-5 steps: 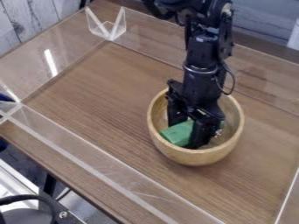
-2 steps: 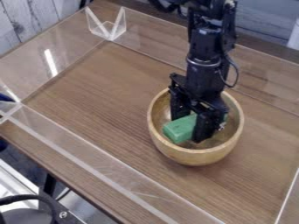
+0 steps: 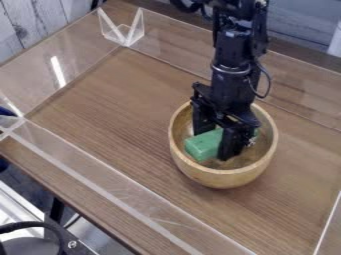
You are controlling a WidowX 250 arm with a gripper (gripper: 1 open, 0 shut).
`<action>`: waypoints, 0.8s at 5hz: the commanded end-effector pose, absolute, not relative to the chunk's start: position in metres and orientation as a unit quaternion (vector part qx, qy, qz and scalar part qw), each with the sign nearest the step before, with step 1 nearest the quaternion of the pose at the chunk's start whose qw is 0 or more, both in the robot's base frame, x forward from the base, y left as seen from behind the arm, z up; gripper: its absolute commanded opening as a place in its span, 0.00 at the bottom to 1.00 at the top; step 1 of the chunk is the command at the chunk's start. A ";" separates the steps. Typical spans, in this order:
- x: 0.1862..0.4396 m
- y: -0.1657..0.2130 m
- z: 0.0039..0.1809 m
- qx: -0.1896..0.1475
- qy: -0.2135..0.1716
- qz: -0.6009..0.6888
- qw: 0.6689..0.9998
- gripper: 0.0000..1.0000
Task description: Remove the green block from inside the brown bowl and put it on the table
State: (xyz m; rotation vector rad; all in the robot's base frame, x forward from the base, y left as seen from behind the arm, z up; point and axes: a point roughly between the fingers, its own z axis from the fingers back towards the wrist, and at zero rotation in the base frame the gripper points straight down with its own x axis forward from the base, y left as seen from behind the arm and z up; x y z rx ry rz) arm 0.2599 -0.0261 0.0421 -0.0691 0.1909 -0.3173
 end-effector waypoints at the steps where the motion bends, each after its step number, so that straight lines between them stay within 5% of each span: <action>1: 0.274 -0.025 0.067 -0.031 0.046 -0.156 0.986 0.00; 4: 0.274 -0.025 0.061 -0.033 0.047 -0.155 0.986 0.00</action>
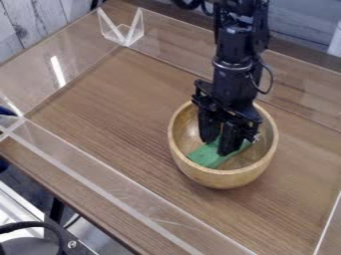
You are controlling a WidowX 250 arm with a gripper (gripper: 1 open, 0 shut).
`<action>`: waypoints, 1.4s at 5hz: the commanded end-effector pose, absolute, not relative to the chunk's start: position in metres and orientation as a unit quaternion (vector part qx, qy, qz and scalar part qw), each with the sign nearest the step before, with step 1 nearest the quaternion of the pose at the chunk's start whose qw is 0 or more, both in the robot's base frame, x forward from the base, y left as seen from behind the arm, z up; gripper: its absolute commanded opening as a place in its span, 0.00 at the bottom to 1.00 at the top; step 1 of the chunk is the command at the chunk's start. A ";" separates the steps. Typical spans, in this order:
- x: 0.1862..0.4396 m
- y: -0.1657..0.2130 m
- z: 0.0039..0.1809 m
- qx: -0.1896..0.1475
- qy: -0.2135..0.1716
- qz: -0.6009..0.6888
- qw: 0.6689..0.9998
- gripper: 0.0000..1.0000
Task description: Remove the green block from inside the brown bowl and put it on the table
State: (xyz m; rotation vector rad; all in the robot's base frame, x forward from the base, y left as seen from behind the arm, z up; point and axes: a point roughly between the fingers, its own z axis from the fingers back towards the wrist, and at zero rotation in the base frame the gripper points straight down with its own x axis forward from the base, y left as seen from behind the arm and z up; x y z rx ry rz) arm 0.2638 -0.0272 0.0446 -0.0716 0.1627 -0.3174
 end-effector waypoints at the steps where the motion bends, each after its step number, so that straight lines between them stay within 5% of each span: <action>1: 0.274 -0.025 0.064 -0.033 0.045 -0.155 0.986 0.00; 7: 0.276 -0.021 0.090 -0.032 0.023 -0.150 0.988 0.00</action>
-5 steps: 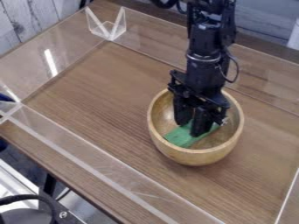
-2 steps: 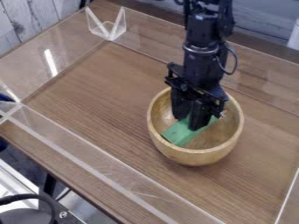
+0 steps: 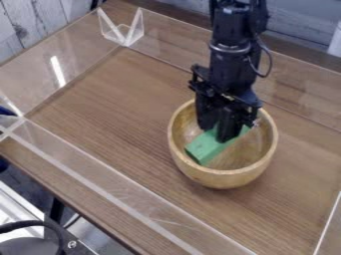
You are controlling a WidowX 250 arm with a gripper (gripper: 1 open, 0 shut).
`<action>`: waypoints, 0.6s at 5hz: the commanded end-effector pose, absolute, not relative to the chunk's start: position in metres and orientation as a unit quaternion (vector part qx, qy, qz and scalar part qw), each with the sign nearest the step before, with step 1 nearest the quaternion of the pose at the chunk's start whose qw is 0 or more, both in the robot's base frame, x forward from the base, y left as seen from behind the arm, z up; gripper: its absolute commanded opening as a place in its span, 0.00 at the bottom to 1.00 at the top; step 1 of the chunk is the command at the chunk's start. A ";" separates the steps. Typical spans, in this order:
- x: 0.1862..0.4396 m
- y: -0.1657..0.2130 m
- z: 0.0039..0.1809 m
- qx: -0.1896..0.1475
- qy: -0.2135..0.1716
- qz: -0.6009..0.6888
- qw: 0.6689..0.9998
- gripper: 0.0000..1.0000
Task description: Remove the green block from inside the brown bowl and put it on the table
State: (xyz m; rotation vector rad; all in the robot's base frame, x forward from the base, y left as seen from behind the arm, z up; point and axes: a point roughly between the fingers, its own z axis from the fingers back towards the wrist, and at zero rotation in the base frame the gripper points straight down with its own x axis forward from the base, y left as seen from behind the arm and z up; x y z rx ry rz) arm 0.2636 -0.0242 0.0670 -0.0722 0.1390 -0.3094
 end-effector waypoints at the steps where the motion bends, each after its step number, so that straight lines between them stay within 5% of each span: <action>1: 0.276 -0.021 0.092 -0.031 0.021 -0.149 0.988 0.00; 3: 0.276 -0.021 0.097 -0.032 0.018 -0.148 0.988 0.00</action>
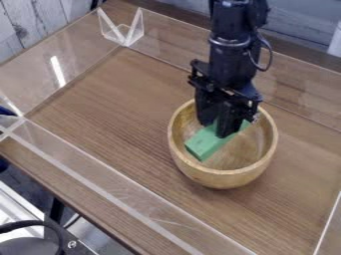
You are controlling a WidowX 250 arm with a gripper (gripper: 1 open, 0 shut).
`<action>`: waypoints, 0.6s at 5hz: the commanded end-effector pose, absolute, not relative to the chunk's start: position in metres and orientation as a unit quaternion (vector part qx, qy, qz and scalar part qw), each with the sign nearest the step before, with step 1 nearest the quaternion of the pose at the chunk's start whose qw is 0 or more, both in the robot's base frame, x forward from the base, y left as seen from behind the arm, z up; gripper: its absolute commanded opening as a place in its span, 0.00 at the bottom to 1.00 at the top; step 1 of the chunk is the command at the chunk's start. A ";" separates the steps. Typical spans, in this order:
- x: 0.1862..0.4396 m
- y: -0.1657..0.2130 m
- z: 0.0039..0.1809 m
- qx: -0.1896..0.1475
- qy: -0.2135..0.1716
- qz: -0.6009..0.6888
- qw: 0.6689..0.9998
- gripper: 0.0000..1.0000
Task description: Remove the green block from inside the brown bowl and put it on the table
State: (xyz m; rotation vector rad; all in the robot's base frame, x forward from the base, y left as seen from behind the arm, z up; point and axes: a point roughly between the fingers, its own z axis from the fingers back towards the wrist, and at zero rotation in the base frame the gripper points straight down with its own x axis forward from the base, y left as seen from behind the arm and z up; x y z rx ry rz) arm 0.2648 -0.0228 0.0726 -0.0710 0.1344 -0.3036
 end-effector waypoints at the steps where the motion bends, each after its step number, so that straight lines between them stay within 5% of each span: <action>1: 0.276 -0.020 0.101 -0.031 0.016 -0.146 0.989 0.00; 3: 0.278 -0.018 0.109 -0.031 0.010 -0.142 0.989 0.00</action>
